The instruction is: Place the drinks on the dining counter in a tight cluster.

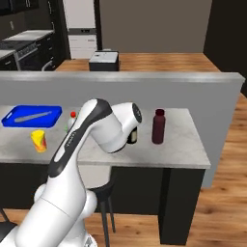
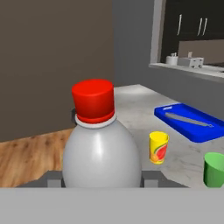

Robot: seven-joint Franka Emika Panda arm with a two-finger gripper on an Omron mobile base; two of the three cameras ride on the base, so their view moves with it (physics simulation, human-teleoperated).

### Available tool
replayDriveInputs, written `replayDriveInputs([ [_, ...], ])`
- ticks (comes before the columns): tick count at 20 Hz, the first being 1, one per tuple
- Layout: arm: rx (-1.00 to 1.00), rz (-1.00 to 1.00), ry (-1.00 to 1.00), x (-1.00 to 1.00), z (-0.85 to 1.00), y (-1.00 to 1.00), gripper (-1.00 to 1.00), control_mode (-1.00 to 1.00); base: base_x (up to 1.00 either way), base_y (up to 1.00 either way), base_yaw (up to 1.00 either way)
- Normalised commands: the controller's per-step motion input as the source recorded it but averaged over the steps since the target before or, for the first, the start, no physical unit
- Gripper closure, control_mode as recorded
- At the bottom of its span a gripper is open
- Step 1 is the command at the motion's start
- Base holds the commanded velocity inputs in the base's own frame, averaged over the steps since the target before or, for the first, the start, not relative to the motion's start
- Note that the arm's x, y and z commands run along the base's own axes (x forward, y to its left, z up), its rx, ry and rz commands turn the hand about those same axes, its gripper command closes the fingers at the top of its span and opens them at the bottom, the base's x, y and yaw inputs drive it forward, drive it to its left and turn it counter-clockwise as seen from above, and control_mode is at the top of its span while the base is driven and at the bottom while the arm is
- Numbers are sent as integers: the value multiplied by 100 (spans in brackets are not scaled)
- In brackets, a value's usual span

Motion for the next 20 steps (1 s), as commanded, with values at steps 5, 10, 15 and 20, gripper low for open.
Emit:
replayDriveInputs([
  [5,0,0,0,0,0,0,100,100,36,16,-12],
  [10,0,0,0,0,0,0,100,100,0,0,0],
  [15,0,0,0,0,0,0,100,100,1,0,0],
  [20,0,0,0,0,0,0,100,100,33,0,0],
])
